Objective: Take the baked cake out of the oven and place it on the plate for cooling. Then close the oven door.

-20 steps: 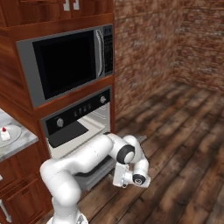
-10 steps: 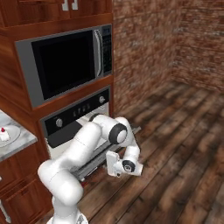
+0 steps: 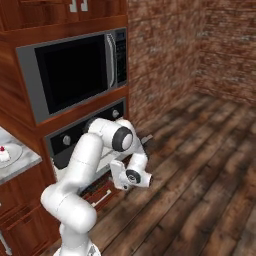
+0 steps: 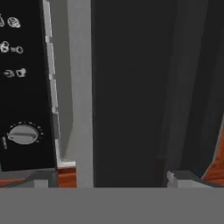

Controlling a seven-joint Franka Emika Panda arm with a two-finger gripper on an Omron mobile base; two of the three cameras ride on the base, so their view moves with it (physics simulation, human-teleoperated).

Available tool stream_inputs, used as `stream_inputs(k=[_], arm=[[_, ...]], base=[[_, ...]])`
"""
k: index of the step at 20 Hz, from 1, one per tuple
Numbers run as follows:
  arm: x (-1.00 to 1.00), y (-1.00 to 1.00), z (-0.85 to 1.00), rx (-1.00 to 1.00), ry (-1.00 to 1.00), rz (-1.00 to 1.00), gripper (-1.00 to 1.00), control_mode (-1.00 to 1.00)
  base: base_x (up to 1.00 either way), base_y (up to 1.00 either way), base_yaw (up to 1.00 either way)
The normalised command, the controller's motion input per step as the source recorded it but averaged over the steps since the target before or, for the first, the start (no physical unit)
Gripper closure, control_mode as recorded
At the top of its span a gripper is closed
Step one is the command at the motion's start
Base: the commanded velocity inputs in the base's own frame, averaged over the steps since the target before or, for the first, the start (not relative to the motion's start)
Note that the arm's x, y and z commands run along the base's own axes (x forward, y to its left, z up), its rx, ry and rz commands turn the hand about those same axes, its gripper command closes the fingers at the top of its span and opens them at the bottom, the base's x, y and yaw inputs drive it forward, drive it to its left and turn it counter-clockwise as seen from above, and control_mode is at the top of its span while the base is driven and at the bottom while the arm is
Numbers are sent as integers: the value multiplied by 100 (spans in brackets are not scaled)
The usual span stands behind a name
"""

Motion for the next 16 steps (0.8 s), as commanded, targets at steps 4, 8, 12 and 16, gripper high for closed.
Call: stream_inputs(k=[4,8,12,16], arm=[[6,83,29,31,4,8,-100,-100],[3,83,24,30,4,8,-100,-100],[6,91,17,27,5,8,-100,-100],[7,95,9,24,5,8,-100,-100]], base=[[0,0,0],[0,0,0],[0,0,0],[0,0,0]])
